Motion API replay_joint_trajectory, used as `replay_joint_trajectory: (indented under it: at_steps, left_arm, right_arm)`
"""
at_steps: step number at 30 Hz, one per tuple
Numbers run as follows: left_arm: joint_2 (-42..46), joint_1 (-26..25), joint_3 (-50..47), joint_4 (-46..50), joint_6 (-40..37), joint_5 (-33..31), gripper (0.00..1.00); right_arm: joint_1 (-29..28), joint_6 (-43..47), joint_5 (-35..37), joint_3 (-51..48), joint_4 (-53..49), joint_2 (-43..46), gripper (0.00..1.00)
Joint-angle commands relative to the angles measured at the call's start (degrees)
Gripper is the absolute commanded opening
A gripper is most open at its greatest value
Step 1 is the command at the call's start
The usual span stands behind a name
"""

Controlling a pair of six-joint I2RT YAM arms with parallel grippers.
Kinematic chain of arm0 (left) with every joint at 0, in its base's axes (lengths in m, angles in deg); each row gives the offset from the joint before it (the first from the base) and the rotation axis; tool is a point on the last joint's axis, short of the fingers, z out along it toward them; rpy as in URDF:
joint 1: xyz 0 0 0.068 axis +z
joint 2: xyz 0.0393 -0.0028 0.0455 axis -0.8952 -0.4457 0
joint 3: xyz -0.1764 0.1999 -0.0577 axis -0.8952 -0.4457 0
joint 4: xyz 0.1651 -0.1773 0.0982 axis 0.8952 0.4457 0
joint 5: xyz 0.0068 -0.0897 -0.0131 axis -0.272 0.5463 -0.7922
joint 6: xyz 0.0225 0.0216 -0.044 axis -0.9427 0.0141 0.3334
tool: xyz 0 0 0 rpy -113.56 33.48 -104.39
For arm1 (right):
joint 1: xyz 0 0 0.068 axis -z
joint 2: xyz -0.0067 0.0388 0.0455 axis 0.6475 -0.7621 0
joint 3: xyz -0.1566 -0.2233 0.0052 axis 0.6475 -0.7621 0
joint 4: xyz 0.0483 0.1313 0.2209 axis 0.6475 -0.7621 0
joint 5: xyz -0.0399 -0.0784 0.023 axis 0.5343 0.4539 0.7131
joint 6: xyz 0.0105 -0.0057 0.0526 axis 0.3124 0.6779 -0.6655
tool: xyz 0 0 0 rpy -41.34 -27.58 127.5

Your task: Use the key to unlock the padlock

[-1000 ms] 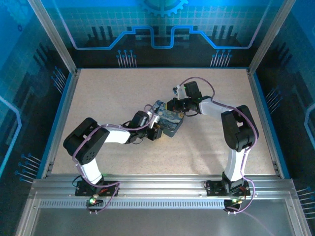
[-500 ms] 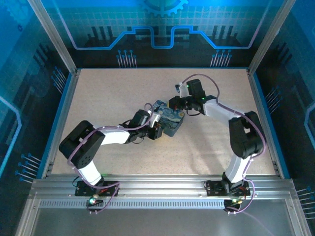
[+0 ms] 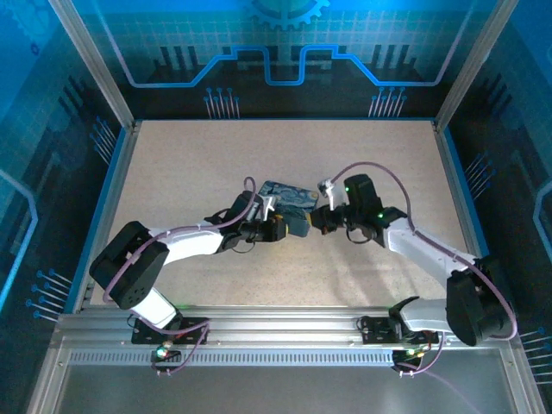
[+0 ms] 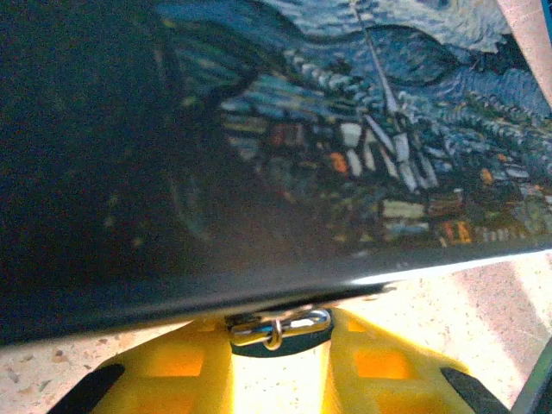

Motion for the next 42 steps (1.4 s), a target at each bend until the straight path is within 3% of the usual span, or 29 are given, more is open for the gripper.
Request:
replay_joint_trajectory:
  at_steps: [1,12,27,42]
  left_arm:
    - [1.7,-0.3,2.4,0.1,6.2,2.7,0.23]
    - [1.1,-0.5,4.1,1.0,13.2,3.8,0.22]
    - [0.6,-0.6,4.2,0.5,16.1,3.6,0.19]
    - [1.0,-0.6,4.1,0.4,16.6,3.5,0.18]
  right_arm:
    - [-2.3,2.9,3.2,-4.0,2.3,2.8,0.00]
    - [-9.9,4.4,9.8,-9.9,12.0,-1.1,0.00]
    - [-10.5,4.2,9.9,-10.8,20.3,-6.9,0.00]
    - [-10.6,3.8,9.2,-10.1,21.8,-9.4,0.00]
